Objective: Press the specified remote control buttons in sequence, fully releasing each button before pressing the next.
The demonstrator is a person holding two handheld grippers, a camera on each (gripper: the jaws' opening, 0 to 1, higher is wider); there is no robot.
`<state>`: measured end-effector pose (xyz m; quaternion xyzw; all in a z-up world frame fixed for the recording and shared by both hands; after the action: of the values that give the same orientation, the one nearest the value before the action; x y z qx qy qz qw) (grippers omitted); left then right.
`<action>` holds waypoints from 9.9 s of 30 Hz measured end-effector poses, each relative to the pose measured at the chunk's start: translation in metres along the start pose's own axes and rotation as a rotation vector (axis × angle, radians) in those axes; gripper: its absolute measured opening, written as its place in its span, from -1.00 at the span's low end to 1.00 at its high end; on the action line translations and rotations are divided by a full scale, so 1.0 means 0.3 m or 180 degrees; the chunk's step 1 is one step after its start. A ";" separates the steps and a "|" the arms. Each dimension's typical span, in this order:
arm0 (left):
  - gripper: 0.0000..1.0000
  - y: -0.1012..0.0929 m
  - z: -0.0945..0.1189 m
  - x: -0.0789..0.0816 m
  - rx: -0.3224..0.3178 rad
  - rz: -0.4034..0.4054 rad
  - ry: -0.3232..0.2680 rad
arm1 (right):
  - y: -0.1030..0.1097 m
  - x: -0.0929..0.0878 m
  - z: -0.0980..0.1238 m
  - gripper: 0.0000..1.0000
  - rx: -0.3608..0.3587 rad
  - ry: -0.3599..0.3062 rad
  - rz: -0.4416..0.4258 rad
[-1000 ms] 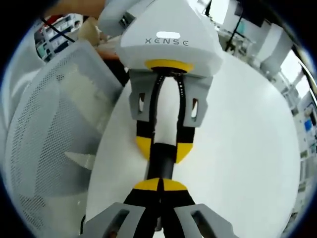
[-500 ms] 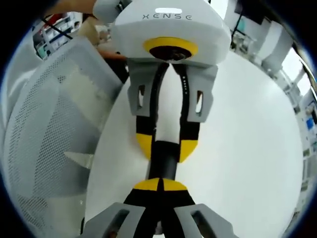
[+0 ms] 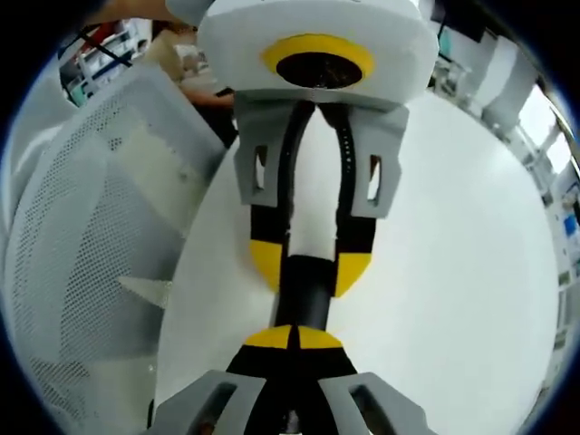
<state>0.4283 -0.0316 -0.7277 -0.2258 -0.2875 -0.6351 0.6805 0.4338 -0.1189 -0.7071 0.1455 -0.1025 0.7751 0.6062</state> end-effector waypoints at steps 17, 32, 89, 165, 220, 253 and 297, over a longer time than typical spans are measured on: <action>-0.53 0.000 -0.003 -0.001 -0.0012 -0.0004 -0.0002 | -0.010 -0.003 -0.004 -1.00 0.0062 0.0004 -0.0061; -0.53 0.000 -0.003 0.001 -0.0012 -0.0008 0.0012 | -0.007 -0.002 -0.005 -1.00 0.0022 0.0040 -0.0062; -0.53 -0.003 0.001 0.004 0.0021 -0.0036 0.0051 | 0.000 0.024 0.076 -1.00 -0.0177 -0.0133 0.0018; -0.53 -0.003 0.000 0.012 0.0031 -0.0068 0.0130 | 0.045 -0.184 0.136 -0.46 -0.0511 -0.0975 -0.0624; -0.53 -0.003 0.002 0.013 0.0034 -0.0013 0.0170 | 0.072 -0.291 0.041 -0.44 -0.0477 -0.0917 -0.0608; -0.53 -0.001 0.001 0.008 0.0026 0.0043 0.0098 | 0.057 -0.271 0.039 -0.62 -0.0409 -0.0614 -0.0596; -0.53 0.037 0.033 0.035 0.0177 -0.0118 0.0168 | 0.025 -0.260 0.076 -0.62 -0.0590 -0.0617 -0.0528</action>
<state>0.4387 -0.0316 -0.7127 -0.1846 -0.2912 -0.6451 0.6819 0.4462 -0.1993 -0.7129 0.1711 -0.2193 0.6920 0.6662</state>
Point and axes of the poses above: the point that each gripper's makers call its tool centre point, and the gripper's own axes: z roughly backward along the fingers, y roughly to its left, x roughly out of its top, the point moved 7 cm from there along z, roughly backward along the fingers, and after that the axes turned 1 degree about y, right-handed, at the moved point
